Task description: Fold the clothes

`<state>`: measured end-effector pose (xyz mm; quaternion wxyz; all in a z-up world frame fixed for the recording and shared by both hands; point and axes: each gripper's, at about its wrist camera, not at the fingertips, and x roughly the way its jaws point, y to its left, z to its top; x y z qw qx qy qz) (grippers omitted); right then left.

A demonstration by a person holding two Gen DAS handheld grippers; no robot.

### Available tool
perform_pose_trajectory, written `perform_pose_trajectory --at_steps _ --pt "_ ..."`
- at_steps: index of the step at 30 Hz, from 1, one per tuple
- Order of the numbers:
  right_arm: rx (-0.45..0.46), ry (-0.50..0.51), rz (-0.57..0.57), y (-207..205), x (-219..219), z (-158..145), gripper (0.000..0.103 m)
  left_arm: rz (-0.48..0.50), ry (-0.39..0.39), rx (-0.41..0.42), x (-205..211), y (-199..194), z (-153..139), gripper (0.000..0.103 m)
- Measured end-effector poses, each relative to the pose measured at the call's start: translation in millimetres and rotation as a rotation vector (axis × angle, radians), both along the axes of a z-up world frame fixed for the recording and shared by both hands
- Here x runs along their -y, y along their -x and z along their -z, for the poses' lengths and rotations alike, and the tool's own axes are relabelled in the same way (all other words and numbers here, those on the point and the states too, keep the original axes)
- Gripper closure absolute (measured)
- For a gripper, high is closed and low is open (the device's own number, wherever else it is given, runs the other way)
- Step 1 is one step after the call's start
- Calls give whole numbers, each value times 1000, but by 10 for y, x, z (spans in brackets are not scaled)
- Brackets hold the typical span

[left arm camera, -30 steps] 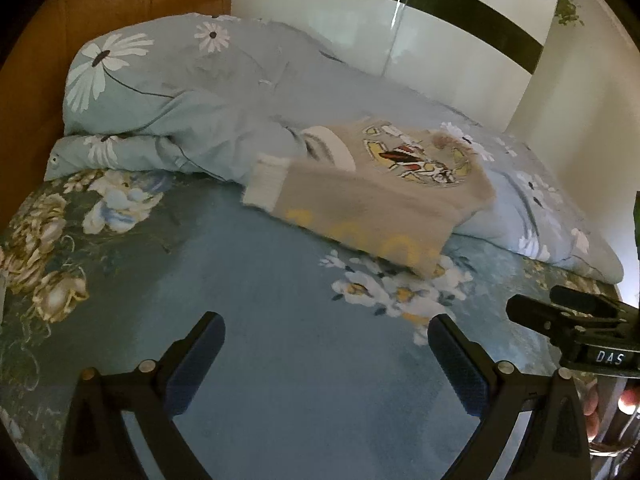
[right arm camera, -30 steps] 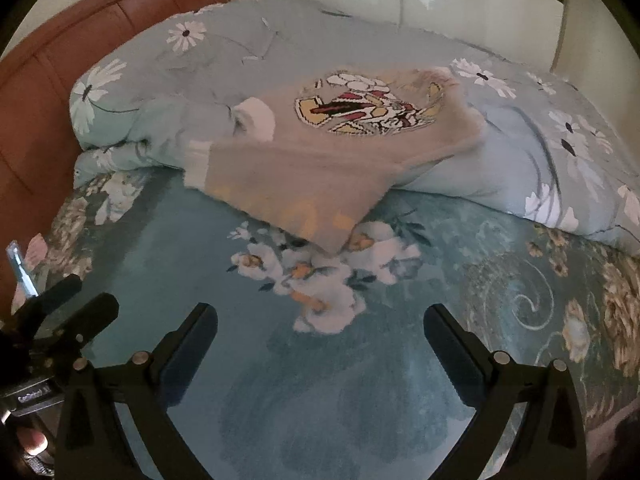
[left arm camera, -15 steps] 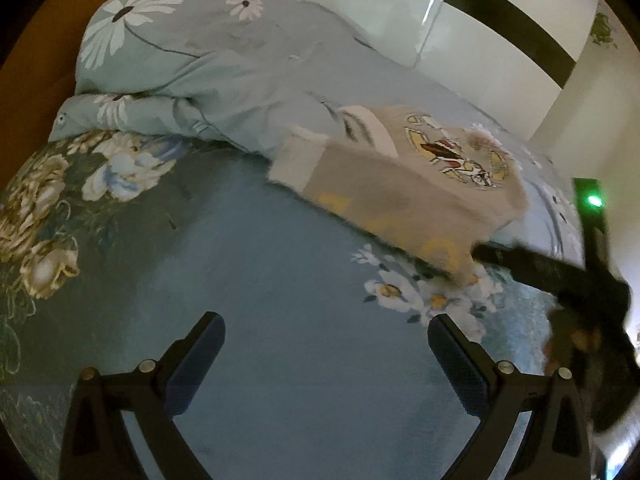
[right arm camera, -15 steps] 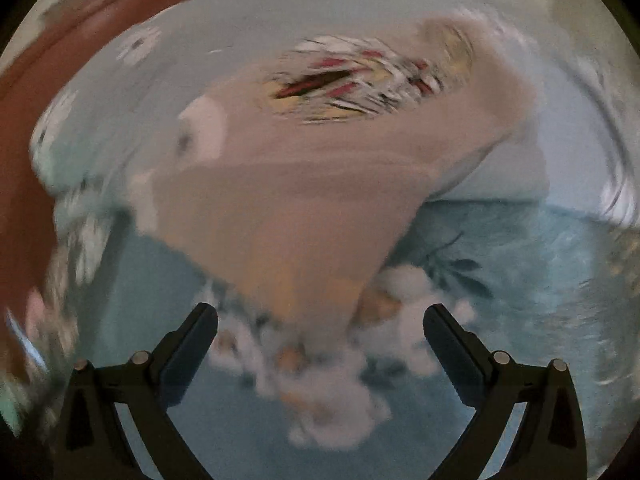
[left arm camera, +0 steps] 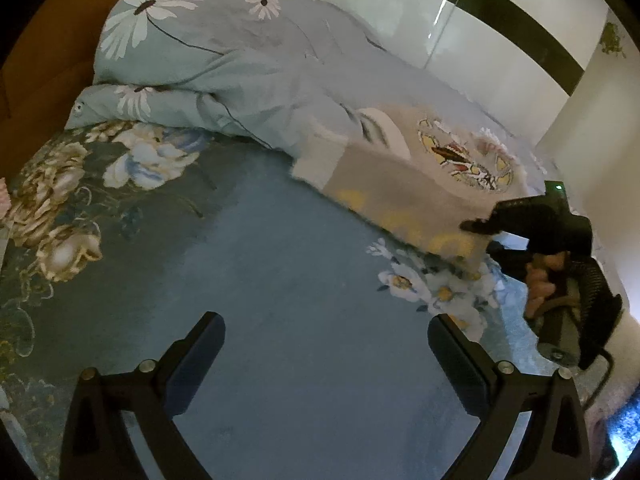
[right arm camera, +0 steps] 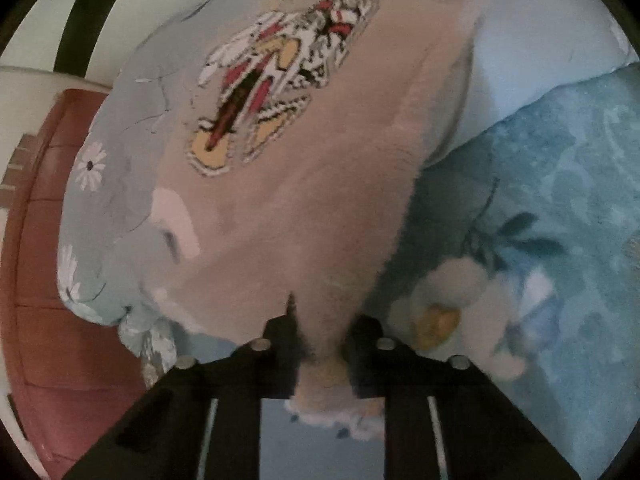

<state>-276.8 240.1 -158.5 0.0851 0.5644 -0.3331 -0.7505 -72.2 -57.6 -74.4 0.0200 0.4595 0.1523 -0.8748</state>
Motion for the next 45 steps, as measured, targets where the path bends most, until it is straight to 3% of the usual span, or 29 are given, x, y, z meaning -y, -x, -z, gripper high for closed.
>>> perform_pose_trajectory --at_steps 6,10,16,18,20,22,25,28,31,35,39,45 --pt "-86 11 -115 -443 -129 -549 88 -4 -28 -20 8 -207 -203 0" --pt "-68 -3 -170 -1003 -202 -612 88 -4 -60 -21 -9 -421 -336 0" --pt "91 25 -238 -2147 -67 -270 88 9 -69 -45 -30 -731 -547 0" --pt "153 77 -259 -2537 9 -117 88 9 -81 -52 -28 -822 -585 0" --pt "191 139 -274 -2770 125 -43 88 5 -86 -52 -8 -902 -622 0" --pt "195 152 -359 -2939 402 -54 89 1 -89 -54 17 -952 -645 0" --pt "159 94 -473 -2981 723 -123 88 -12 -96 -51 54 -1004 -666 0" --pt "158 85 -456 -2935 763 -123 87 -25 -111 -52 99 -1055 -673 0" --pt "163 69 -451 -2896 622 -139 83 -31 -112 -44 122 -1078 -643 0" --pt "164 43 -442 -2870 408 -205 70 -45 -120 12 115 -1036 -457 0" --pt "114 -65 -422 -2809 46 -390 65 -66 -136 90 116 -980 -189 0" --pt "-16 -222 -348 -1926 -273 -733 62 -112 -129 177 79 -913 158 0"
